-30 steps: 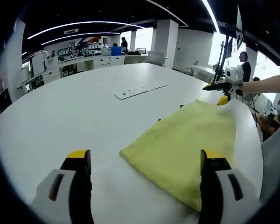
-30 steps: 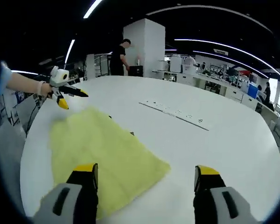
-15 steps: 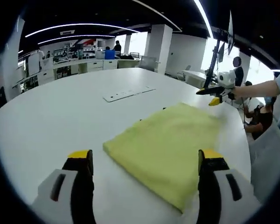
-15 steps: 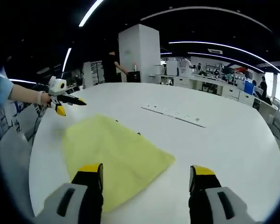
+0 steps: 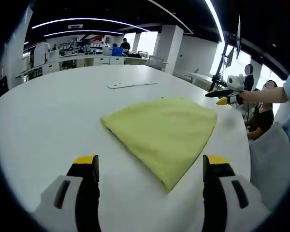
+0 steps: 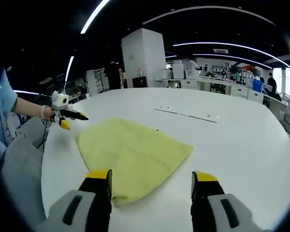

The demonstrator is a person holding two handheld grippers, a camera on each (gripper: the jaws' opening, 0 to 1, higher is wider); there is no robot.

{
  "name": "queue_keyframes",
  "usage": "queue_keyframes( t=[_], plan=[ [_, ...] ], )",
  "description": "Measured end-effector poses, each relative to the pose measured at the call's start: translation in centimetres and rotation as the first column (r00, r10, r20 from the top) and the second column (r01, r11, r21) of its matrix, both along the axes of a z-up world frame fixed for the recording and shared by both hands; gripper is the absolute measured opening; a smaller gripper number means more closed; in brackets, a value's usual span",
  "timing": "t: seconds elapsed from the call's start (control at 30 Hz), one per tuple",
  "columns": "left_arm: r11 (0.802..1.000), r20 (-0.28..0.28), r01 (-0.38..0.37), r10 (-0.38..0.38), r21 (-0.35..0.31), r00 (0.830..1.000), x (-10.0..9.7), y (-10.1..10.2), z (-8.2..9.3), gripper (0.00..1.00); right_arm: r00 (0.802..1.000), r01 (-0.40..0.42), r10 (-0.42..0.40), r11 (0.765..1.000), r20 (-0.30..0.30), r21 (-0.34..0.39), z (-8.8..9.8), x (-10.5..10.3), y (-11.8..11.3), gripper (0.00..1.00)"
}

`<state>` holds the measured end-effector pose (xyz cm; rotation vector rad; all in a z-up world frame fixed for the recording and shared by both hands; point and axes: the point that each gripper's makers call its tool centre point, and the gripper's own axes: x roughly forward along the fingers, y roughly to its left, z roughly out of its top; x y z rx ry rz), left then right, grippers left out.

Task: Fold the garment on the visible template until the final outline fits inside the template.

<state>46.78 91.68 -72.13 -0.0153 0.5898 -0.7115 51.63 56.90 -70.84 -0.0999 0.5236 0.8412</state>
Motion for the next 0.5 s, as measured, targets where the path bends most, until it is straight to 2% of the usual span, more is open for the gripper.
queue_keyframes(
  t=[0.17, 0.3, 0.5],
  plan=[
    [1.000, -0.012, 0.020, -0.020, 0.018, 1.000, -1.2, 0.0, -0.3, 0.80, 1.000, -0.002, 0.002, 1.000, -0.020, 0.003, -0.8, -1.0, -0.1, 0.62],
    [0.999, -0.047, 0.036, -0.037, -0.018, 0.998, -2.8, -0.7, -1.0, 0.70, 0.998, 0.020, -0.018, 0.999, -0.060, 0.031, -1.7, -2.3, -0.3, 0.59],
    [0.999, -0.079, 0.031, -0.034, -0.036, 0.996, -4.0, -1.2, -2.2, 0.62, 0.993, 0.015, -0.008, 0.998, -0.119, 0.058, -3.1, -4.5, 0.2, 0.46]
  ],
)
